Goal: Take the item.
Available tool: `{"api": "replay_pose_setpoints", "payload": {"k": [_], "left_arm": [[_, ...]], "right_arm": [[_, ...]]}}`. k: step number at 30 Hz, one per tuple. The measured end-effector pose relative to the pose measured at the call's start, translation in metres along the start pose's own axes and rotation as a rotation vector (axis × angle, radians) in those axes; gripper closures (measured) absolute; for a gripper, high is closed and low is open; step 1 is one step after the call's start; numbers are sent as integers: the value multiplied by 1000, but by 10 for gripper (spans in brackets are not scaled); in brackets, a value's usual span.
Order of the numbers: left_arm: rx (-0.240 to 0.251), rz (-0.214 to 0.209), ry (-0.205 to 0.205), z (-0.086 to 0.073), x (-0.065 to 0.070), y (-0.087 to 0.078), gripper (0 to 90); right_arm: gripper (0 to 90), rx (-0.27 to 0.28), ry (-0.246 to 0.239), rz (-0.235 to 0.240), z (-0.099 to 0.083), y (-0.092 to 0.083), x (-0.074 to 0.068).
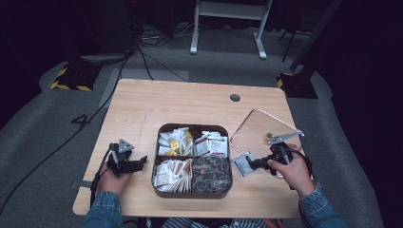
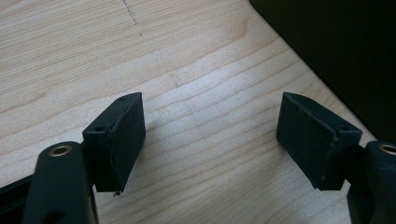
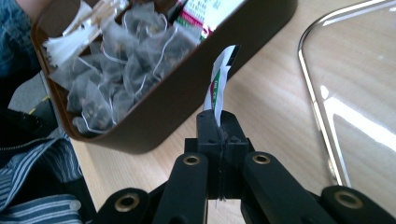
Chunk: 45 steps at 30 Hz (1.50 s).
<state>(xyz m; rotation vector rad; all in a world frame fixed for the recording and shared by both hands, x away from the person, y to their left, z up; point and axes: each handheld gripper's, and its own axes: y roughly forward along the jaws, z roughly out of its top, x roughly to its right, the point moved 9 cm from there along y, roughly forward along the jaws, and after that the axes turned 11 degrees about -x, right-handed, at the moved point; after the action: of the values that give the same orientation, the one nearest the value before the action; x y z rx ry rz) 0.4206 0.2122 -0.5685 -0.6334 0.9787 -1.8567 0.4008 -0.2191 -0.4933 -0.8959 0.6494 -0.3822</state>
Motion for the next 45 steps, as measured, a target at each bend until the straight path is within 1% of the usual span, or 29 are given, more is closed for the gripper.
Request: {"api": "replay_pose_setpoints", "payload": {"k": [1, 3, 4, 5, 7, 12, 13, 14, 17, 18, 19, 20, 21, 22, 24, 28, 29, 33, 34, 35, 36, 37, 41, 42, 43, 44, 45], "left_arm": [[0, 0, 0, 0, 0, 0, 244], [0, 0, 0, 0, 0, 0, 245], [0, 0, 0, 0, 0, 0, 244], [0, 0, 0, 0, 0, 0, 244], [0, 0, 0, 0, 0, 0, 244], [0, 0, 0, 0, 0, 0, 244], [0, 0, 0, 0, 0, 0, 244], [0, 0, 0, 0, 0, 0, 244], [0, -1, 0, 0, 0, 0, 244], [0, 0, 0, 0, 0, 0, 244], [0, -1, 0, 0, 0, 0, 244], [0, -1, 0, 0, 0, 0, 244], [0, 0, 0, 0, 0, 0, 244], [0, 0, 1, 0, 0, 0, 244], [1, 0, 0, 0, 0, 0, 244], [1, 0, 1, 0, 0, 0, 244], [1, 0, 1, 0, 0, 0, 244], [1, 0, 1, 0, 0, 0, 244], [1, 0, 1, 0, 0, 0, 244], [1, 0, 1, 0, 0, 0, 244], [1, 0, 1, 0, 0, 0, 244], [0, -2, 0, 0, 0, 0, 244], [2, 0, -4, 2, 0, 1, 244], [2, 0, -4, 2, 0, 1, 244], [-1, 1, -6, 3, -1, 2, 244], [-1, 1, -6, 3, -1, 2, 244], [-1, 1, -4, 2, -1, 2, 245]], "right_arm": [[900, -18, 2, 8, -3, 4, -1], [900, -37, 1, 14, -5, 8, -2], [900, -37, 1, 14, -5, 8, -2], [900, -67, -2, 26, -8, 13, -3], [900, -86, -3, 36, -10, 17, -3], [876, -98, 10, 33, -12, 21, 0], [843, -99, 13, 13, -12, 22, 3], [830, -99, 14, 0, -12, 22, 4], [790, -99, 10, -20, -12, 23, 7], [721, -94, 5, -56, -12, 23, 11], [702, -93, 1, -70, -12, 24, 13], [702, -93, 1, -70, -12, 24, 13], [670, -94, 0, -83, -12, 24, 15], [620, -83, 0, -99, -11, 24, 17], [584, -68, 1, -110, -10, 23, 20], [562, -44, 1, -125, -8, 20, 23], [548, -21, 5, -138, -6, 16, 25], [548, 8, 4, -148, -3, 10, 25], [548, 8, 4, -148, -3, 10, 25], [548, 27, 4, -154, -1, 7, 25], [548, 27, 4, -154, -1, 7, 25], [548, 47, 0, -158, 1, 3, 25], [544, 96, -12, -165, 9, -7, 23], [544, 96, -12, -165, 9, -7, 23], [541, 115, -18, -168, 13, -12, 21], [541, 115, -18, -168, 13, -12, 21], [542, 142, -25, -174, 18, -17, 21]]}}
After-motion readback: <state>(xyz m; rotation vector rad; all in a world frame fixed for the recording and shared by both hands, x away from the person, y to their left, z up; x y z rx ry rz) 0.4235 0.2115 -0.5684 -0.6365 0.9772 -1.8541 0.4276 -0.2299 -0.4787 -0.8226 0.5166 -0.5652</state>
